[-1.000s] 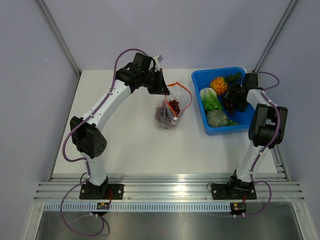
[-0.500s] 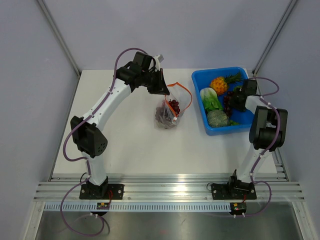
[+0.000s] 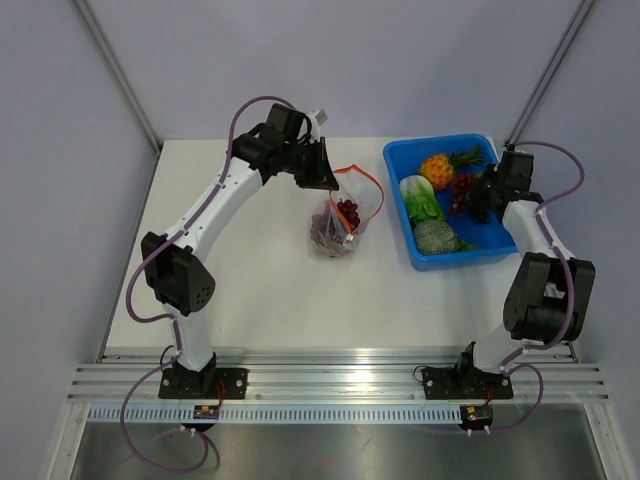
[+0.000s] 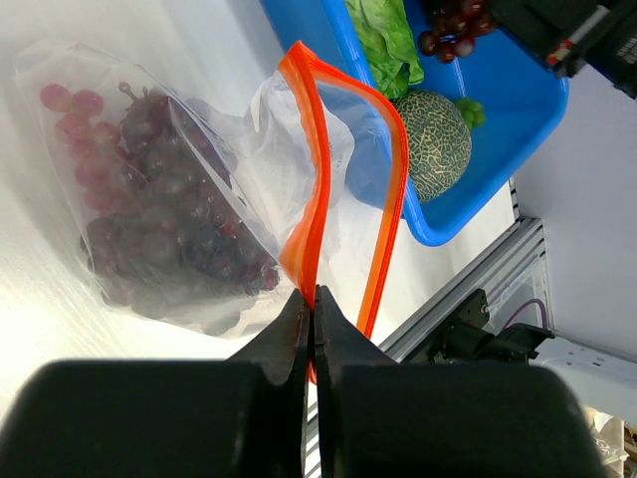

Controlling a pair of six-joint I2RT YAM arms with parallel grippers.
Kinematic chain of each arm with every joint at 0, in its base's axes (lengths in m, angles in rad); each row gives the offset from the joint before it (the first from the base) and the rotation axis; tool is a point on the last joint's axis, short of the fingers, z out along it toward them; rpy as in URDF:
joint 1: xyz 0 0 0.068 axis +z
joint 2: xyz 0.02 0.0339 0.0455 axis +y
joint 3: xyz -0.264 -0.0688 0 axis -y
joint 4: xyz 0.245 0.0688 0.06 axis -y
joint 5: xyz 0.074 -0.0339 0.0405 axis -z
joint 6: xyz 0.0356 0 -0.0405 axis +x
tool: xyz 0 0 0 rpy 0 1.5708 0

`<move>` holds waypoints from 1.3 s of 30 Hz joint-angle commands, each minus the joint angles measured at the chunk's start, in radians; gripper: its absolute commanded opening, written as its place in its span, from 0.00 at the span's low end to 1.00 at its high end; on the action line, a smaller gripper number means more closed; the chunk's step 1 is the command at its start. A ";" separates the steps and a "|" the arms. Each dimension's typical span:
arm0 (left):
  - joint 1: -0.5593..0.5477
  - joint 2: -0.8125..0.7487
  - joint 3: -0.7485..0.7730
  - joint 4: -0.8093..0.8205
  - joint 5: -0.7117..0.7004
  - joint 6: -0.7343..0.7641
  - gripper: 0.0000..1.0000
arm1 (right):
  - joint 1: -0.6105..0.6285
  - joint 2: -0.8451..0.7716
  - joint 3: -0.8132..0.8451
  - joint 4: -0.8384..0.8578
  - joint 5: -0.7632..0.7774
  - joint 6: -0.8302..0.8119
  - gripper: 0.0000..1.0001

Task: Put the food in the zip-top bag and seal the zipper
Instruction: Pick up the fake fruit from the bin, then place the fake fruit in the zipper food storage bag.

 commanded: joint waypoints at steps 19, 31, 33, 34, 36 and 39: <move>0.002 -0.057 0.015 0.046 0.019 -0.009 0.00 | 0.000 -0.286 0.024 -0.111 -0.044 0.025 0.00; 0.002 -0.032 0.034 0.052 0.057 -0.008 0.00 | 0.027 -0.368 0.106 -0.151 -0.141 0.032 0.00; 0.003 -0.029 0.031 0.055 0.061 -0.009 0.00 | 0.047 -0.383 0.148 -0.177 -0.145 0.016 0.00; 0.003 -0.029 0.029 0.055 0.060 -0.009 0.00 | 0.059 -0.386 0.164 -0.183 -0.153 0.009 0.00; 0.003 -0.027 0.031 0.059 0.063 -0.008 0.00 | 0.104 -0.392 0.193 -0.199 -0.175 0.005 0.00; 0.003 -0.027 0.037 0.061 0.065 -0.008 0.00 | 0.183 -0.388 0.239 -0.199 -0.190 0.011 0.00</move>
